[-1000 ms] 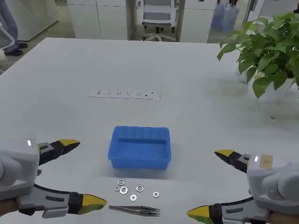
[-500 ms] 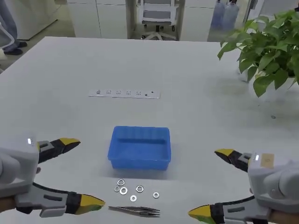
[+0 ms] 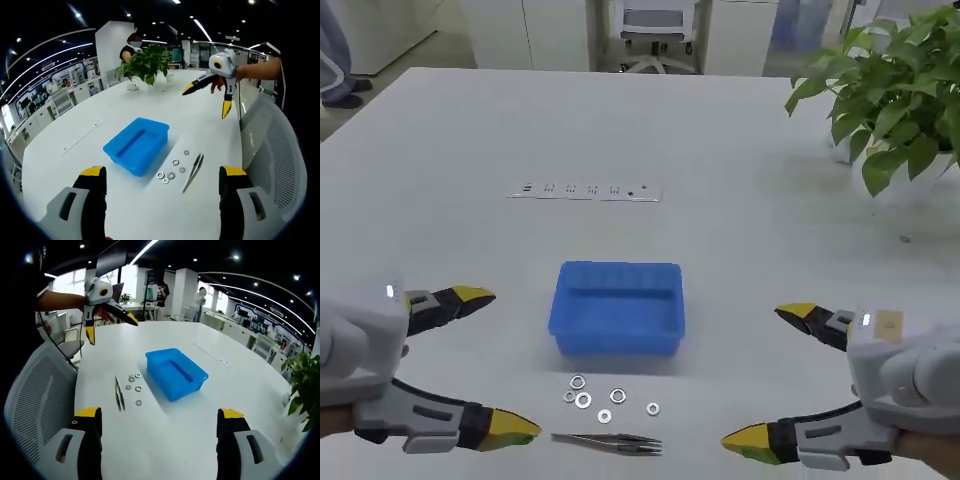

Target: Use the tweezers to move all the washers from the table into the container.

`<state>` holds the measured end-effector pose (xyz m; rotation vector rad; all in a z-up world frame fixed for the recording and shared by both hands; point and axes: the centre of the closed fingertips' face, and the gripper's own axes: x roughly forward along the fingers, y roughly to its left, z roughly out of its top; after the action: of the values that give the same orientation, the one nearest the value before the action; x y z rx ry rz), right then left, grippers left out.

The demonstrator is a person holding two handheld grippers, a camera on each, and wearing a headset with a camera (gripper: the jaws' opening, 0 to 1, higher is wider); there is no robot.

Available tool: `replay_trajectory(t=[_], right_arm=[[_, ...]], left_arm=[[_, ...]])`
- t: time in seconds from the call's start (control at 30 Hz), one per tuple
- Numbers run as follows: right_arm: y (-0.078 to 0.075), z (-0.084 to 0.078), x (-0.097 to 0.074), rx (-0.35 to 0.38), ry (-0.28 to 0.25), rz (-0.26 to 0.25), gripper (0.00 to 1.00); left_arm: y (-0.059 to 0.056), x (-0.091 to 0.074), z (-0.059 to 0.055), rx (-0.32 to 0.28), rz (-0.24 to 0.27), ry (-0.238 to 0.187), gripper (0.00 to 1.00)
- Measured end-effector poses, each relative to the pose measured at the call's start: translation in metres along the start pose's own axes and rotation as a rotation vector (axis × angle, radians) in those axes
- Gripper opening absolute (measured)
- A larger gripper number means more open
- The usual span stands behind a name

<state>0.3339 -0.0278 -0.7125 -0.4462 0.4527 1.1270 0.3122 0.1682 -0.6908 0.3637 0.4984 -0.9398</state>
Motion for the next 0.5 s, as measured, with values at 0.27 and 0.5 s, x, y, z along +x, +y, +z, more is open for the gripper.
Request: replay_trajectory(t=[0.27,0.5], right_arm=[[0.004,0.003,0.008,-0.028,0.010,0.027,0.93],[0.010,0.007,0.018,-0.054,0.017,0.059,0.89]], left_arm=[[-0.001,0.005,-0.007,0.039,-0.038,0.045,0.98],[-0.001,0.010,-0.012,0.068,-0.068,0.077,0.95]])
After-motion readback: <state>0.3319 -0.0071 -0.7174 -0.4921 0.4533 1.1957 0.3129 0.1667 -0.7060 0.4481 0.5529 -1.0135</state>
